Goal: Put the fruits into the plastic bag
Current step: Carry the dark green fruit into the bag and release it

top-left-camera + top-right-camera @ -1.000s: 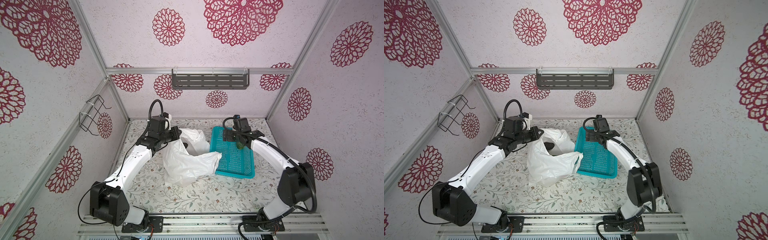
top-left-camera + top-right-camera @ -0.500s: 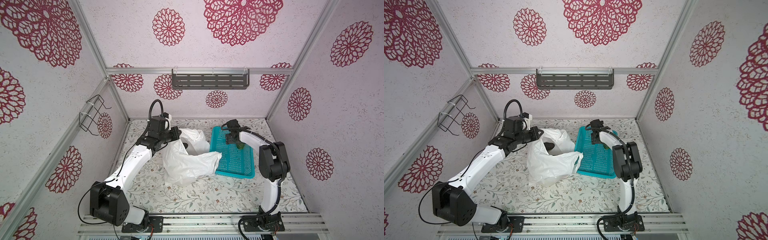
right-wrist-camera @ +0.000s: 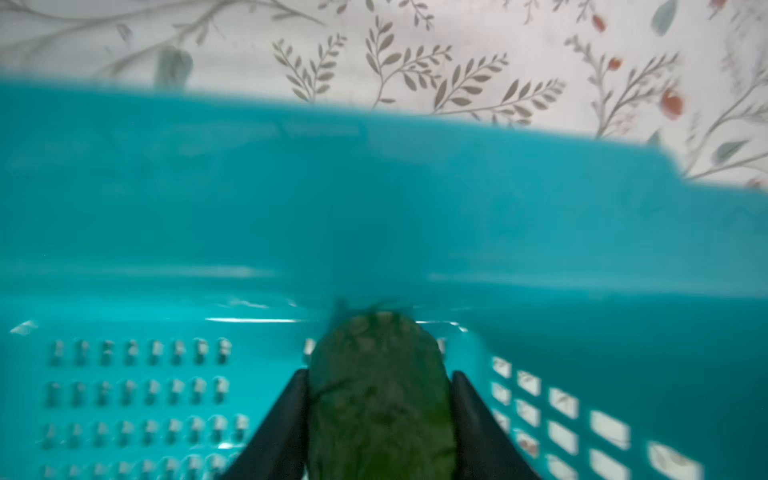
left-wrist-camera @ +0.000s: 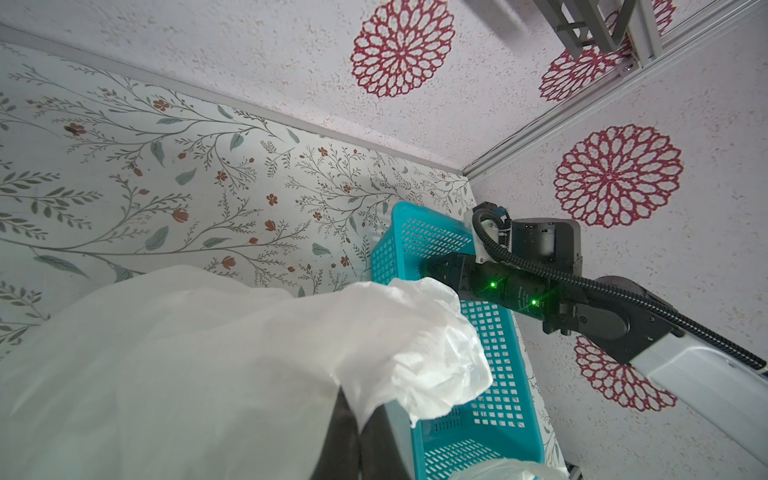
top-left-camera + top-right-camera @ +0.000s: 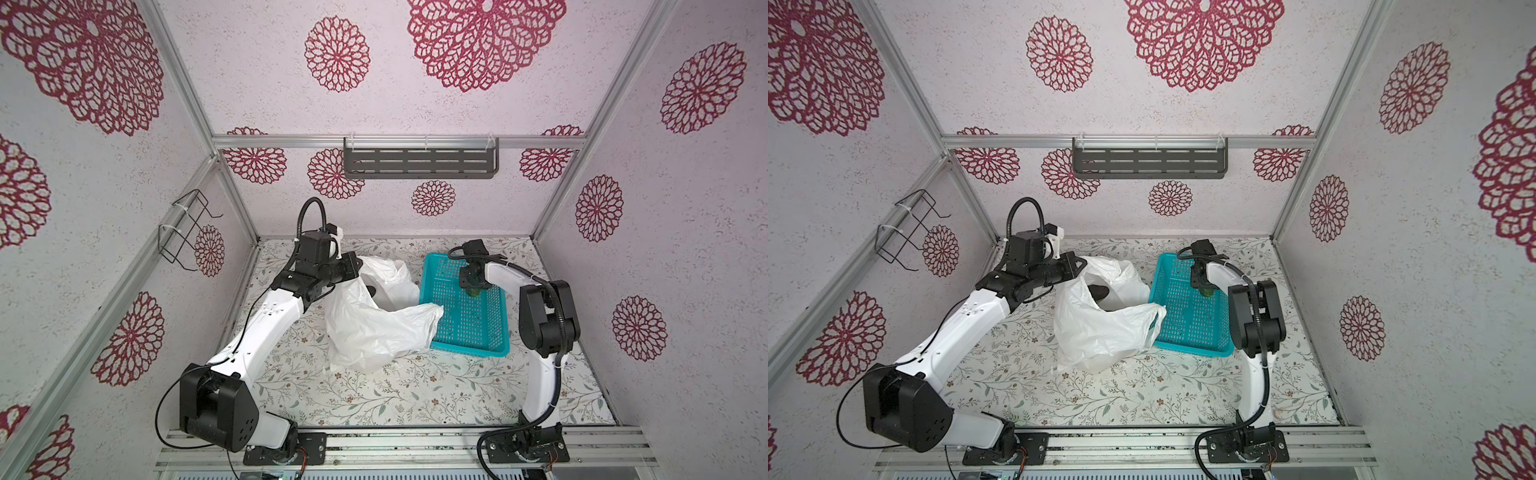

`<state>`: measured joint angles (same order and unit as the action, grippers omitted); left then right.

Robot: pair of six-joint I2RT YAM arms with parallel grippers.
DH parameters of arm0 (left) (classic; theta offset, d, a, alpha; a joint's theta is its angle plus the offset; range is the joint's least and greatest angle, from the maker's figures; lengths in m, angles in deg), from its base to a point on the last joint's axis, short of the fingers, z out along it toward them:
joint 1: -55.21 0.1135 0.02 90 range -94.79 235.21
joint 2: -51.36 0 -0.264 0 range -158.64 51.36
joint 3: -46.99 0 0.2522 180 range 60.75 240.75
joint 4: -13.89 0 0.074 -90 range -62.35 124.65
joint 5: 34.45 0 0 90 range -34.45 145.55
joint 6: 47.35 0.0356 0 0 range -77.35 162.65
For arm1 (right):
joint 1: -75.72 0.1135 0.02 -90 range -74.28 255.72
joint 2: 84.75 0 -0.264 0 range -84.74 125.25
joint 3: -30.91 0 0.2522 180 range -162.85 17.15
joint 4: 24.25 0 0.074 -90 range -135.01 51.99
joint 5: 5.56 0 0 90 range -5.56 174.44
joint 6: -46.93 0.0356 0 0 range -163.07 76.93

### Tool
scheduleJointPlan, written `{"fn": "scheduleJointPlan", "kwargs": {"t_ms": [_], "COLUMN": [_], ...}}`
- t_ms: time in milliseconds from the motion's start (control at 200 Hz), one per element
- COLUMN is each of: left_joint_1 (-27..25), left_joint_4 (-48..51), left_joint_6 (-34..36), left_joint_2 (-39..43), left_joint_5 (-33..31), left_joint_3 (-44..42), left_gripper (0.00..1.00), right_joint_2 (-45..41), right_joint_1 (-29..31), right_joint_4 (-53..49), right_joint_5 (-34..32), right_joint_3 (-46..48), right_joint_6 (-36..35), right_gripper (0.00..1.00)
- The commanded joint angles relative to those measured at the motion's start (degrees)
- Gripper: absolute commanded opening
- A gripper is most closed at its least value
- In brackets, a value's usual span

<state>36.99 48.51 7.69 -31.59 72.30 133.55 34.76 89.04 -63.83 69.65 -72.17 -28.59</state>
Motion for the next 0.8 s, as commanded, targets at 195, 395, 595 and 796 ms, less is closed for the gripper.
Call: {"fn": "scheduleJointPlan", "kwargs": {"t_ms": [195, 395, 595, 796], "left_joint_1": [0.1, 0.0, -0.1, -0.1], "left_joint_4": [-0.1, -1.1, -1.0, -0.6], "left_joint_6": [0.5, 0.2, 0.4, 0.5], "left_joint_2": [-0.3, -1.0, -0.7, 0.6], "left_joint_5": [-0.5, 0.2, 0.6, 0.1], "left_joint_3": [1.4, 1.4, 1.3, 0.7], "left_gripper": [0.00, 0.00, 0.00, 0.00], "right_joint_2": [-14.5, -30.7, -34.3, -24.3], "right_joint_1": [0.8, 4.5, 11.7, 21.9], "right_joint_4": [9.1, 18.2, 25.8, 25.7], "right_joint_5": [12.2, 33.7, 55.0, 62.5], "right_joint_3": [12.1, 24.0, 29.5, 19.0], "right_joint_6": [5.0, 6.2, 8.1, 6.6], "right_gripper": [0.29, 0.31, 0.35, 0.33]}}
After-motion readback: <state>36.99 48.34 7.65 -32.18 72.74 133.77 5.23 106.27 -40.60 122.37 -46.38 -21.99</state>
